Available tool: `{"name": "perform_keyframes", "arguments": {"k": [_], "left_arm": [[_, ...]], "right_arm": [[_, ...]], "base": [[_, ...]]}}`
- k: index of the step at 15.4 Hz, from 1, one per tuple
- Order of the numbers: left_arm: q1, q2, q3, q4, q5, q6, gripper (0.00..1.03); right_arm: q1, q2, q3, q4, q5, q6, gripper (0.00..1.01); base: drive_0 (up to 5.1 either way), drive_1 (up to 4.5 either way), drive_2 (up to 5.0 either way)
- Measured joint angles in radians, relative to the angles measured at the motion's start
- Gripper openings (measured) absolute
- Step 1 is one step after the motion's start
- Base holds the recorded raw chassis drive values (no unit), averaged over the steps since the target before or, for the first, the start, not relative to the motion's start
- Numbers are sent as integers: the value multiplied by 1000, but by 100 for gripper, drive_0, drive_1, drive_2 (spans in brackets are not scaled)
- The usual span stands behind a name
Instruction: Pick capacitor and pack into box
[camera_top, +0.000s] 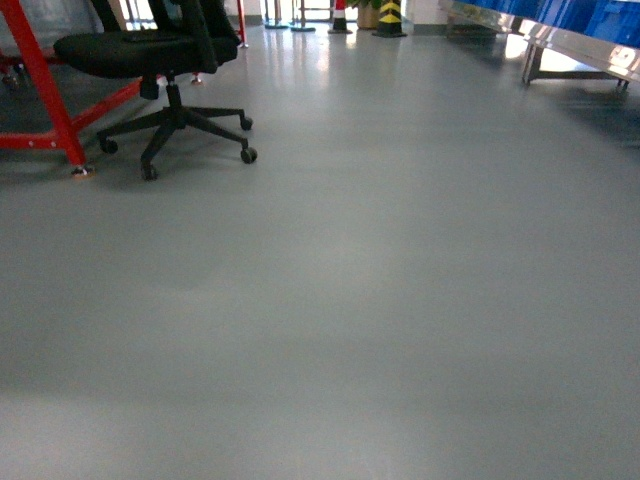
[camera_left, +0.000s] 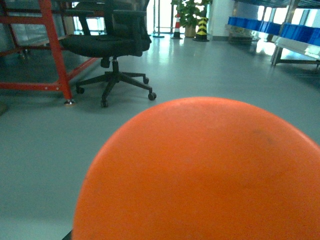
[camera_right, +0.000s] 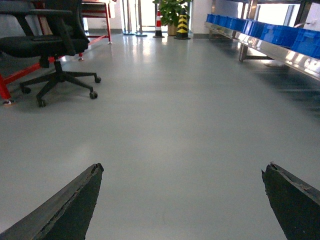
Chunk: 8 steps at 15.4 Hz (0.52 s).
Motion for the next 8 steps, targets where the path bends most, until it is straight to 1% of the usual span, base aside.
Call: {"name": "perform_keyframes", "arguments": {"k": [8], "left_arm": [[0, 0, 0, -4, 0, 0, 43]], "right_arm": [[0, 0, 0, 0, 0, 0, 98]], "base": [[-497, 248, 248]]}}
